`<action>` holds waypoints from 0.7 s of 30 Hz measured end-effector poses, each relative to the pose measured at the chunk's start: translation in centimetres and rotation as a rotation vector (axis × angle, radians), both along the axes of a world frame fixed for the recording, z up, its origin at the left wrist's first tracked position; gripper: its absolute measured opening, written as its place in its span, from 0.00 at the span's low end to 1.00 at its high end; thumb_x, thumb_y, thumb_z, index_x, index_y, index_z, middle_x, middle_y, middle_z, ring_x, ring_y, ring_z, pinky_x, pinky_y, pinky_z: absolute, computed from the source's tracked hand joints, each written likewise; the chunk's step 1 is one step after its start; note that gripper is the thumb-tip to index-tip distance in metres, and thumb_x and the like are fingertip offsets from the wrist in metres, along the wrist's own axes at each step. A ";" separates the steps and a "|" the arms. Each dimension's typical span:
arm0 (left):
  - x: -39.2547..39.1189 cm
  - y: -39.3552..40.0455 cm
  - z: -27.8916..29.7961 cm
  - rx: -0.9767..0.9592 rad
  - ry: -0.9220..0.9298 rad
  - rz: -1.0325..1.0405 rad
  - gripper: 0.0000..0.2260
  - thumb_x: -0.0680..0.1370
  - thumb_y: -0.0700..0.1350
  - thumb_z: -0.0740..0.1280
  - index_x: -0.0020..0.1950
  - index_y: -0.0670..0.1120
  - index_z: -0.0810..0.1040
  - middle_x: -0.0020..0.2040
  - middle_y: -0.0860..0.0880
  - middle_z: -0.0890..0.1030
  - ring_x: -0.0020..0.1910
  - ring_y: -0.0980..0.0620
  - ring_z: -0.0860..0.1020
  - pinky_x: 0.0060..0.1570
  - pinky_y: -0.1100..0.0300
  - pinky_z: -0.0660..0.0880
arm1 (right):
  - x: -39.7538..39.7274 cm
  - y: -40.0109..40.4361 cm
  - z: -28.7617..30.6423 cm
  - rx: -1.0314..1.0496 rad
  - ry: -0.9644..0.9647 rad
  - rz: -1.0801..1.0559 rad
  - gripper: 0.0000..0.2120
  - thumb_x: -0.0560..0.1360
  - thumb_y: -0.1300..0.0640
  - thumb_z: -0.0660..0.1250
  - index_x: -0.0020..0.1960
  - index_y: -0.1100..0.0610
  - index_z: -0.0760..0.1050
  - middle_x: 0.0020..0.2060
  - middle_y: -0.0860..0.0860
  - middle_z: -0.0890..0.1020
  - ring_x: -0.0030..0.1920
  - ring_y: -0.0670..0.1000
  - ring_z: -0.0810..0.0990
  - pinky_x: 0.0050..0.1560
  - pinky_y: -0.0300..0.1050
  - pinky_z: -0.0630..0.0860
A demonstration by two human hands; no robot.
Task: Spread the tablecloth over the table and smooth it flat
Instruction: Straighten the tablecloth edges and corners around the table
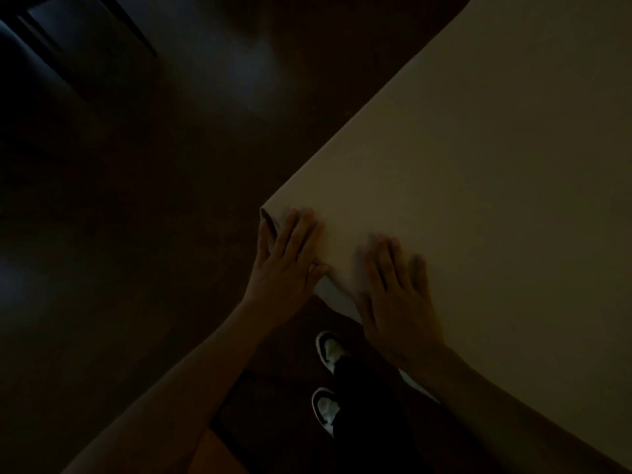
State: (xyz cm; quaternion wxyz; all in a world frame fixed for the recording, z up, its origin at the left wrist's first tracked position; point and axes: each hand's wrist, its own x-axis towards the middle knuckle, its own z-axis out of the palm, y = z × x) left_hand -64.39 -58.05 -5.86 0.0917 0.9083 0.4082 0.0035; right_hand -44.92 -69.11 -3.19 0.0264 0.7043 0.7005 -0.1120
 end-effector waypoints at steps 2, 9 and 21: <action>-0.5 0.5 0.9 0.005 0.039 -0.069 0.34 0.82 0.64 0.43 0.80 0.42 0.56 0.80 0.41 0.56 0.80 0.40 0.51 0.72 0.28 0.50 | 0.1 0.0 0.2 -0.008 0.005 -0.004 0.32 0.82 0.43 0.46 0.81 0.59 0.52 0.80 0.59 0.53 0.80 0.61 0.48 0.74 0.70 0.53; -1.2 4.4 1.9 0.039 0.078 -0.222 0.38 0.77 0.69 0.50 0.80 0.48 0.52 0.81 0.43 0.55 0.80 0.43 0.48 0.74 0.32 0.47 | 0.1 0.0 0.1 -0.005 -0.101 0.017 0.33 0.81 0.43 0.52 0.80 0.61 0.53 0.79 0.62 0.54 0.79 0.64 0.51 0.73 0.72 0.54; -0.8 6.4 0.5 0.066 -0.110 -0.298 0.31 0.80 0.67 0.51 0.78 0.53 0.63 0.79 0.46 0.60 0.79 0.45 0.54 0.75 0.41 0.48 | 0.4 0.0 -0.6 0.118 -0.085 -0.010 0.33 0.81 0.40 0.54 0.79 0.59 0.58 0.78 0.58 0.61 0.78 0.61 0.59 0.73 0.70 0.57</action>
